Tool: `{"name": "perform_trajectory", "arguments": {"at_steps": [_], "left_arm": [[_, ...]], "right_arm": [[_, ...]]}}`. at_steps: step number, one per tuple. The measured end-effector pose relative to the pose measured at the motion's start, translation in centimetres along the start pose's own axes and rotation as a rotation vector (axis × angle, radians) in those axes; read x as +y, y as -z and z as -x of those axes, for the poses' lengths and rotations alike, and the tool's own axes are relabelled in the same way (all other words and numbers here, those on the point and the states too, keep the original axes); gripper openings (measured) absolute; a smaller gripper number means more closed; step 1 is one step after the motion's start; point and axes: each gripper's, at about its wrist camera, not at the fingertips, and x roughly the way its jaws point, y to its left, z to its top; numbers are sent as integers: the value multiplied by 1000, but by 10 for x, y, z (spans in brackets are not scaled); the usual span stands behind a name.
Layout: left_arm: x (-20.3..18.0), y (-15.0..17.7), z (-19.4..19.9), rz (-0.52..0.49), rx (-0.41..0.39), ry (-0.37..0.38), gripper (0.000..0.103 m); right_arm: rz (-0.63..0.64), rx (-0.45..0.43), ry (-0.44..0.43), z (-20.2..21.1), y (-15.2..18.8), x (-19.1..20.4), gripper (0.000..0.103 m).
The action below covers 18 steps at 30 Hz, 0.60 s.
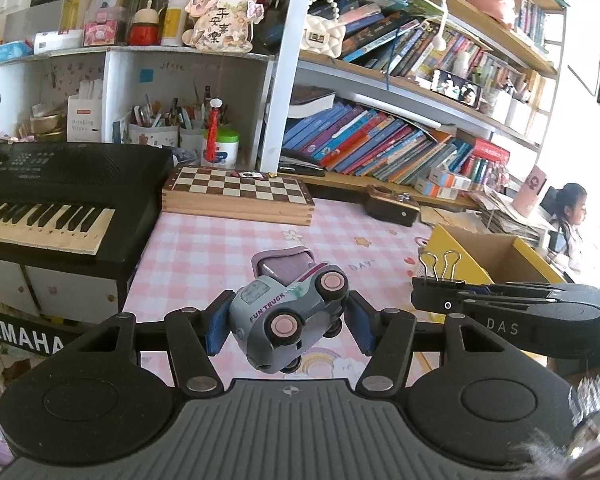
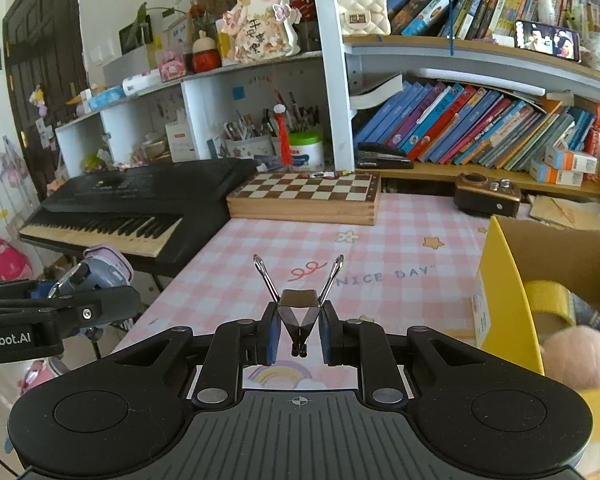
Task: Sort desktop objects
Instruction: 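Lift and carry the toy truck and binder clip toward the yellow box with both tools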
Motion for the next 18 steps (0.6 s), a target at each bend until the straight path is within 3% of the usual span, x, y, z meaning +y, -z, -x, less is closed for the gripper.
{"name": "perform_trajectory", "arguments": {"at_steps": [18], "left_arm": [[1, 25, 57, -42, 13, 84, 56]], "right_arm": [[-65, -4, 63, 60, 40, 25, 20]]}}
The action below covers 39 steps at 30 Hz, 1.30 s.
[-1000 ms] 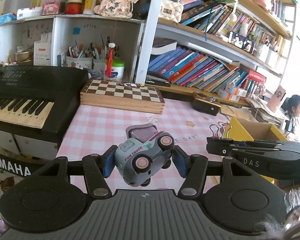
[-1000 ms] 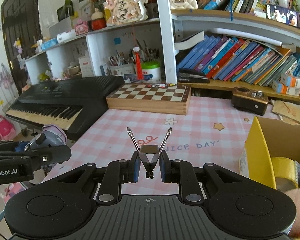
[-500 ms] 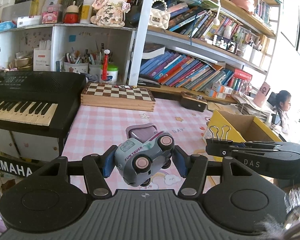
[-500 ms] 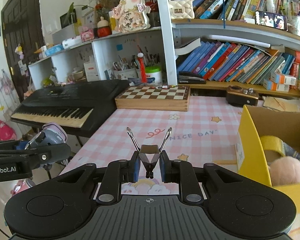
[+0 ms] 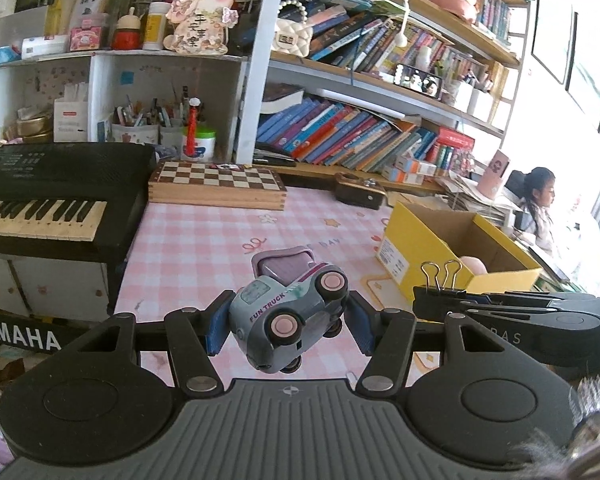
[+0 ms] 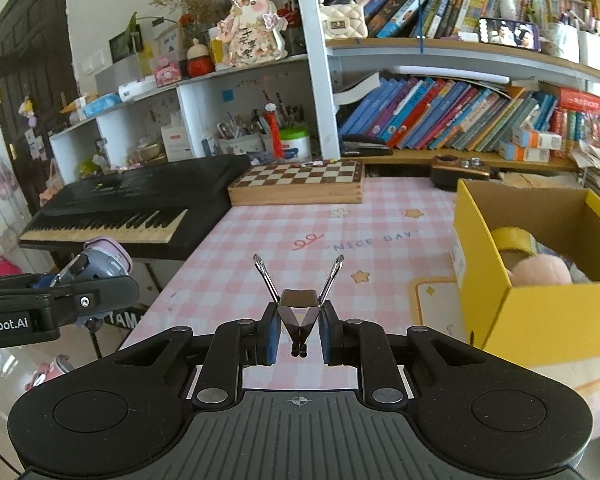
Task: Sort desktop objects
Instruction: 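Lift and carry the toy truck and binder clip toward the yellow box with both tools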
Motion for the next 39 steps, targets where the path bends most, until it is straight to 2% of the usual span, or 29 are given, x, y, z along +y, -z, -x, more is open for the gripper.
{"name": "perform_trajectory", "arguments": {"at_steps": [17, 28, 39], "left_arm": [[-29, 10, 2, -75, 26, 149, 56], [-74, 12, -18, -150, 56, 281, 56], [-122, 11, -35, -199, 77, 340, 56]], "right_arm": [[-96, -20, 153, 47, 28, -16, 20], [-179, -36, 272, 76, 46, -49, 20], [-231, -41, 322, 94, 53, -89, 20]]}}
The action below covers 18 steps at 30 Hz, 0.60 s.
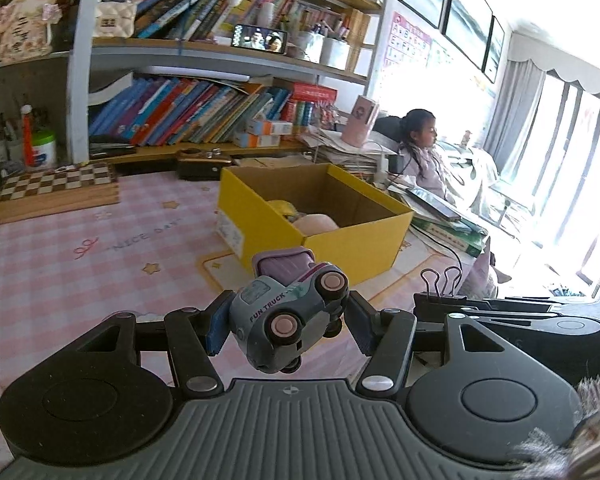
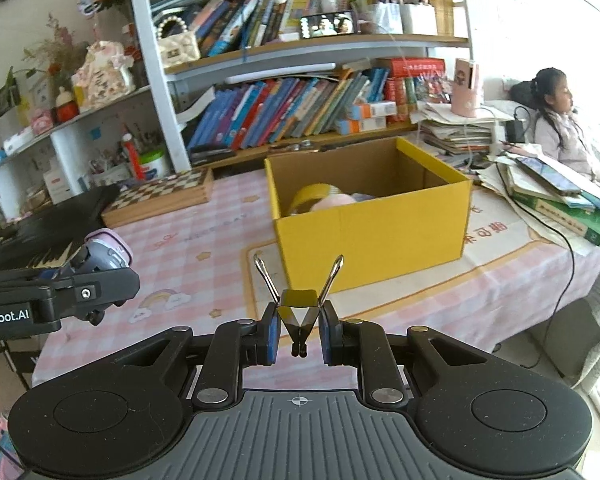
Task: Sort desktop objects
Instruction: 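Lift and carry the toy truck and binder clip toward the yellow box with both tools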
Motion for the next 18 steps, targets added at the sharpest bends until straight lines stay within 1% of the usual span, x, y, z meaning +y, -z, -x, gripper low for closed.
{"name": "perform_trajectory", "arguments": {"at_steps": [9, 18], "left_arm": [[-26, -16, -31, -16, 13, 14, 56], [-53, -32, -71, -14, 19, 15, 56]], "right_arm": [[-14, 2, 9, -9, -13, -37, 20], [-7, 16, 2, -28, -33, -76, 20]]}}
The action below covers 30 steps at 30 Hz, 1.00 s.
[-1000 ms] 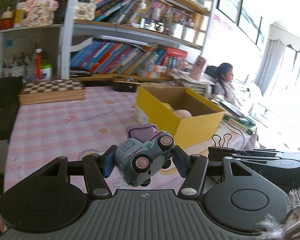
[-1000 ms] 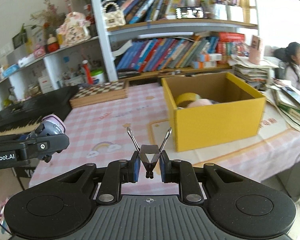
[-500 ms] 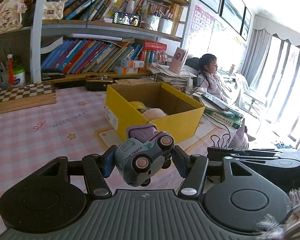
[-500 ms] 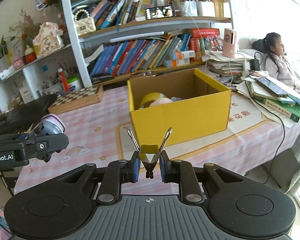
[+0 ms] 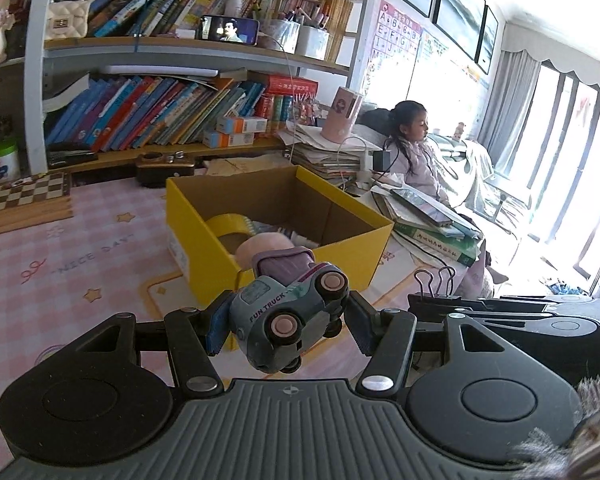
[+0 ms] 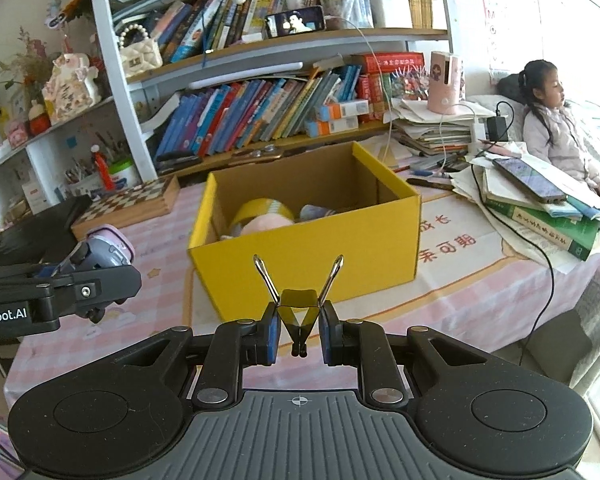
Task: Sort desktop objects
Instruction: 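Lift and carry the toy truck and binder clip toward the yellow box with both tools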
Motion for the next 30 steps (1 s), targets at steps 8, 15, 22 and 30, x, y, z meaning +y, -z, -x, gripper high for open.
{"name": "perform_trajectory", "arguments": {"at_steps": [8, 15, 22, 30], "left_arm": [[-18, -12, -29, 14, 2, -38, 56], [-28, -33, -58, 6, -35, -89, 56], [-30, -59, -96, -9, -65, -147, 56], [-11, -76, -145, 28, -26, -216, 56]], "right_arm": [[28, 3, -39, -21, -22, -31, 20], [98, -27, -93, -45, -54, -47, 20], [179, -59, -152, -79, -88, -50, 20], [269, 11, -211, -132, -105, -47, 20]]}}
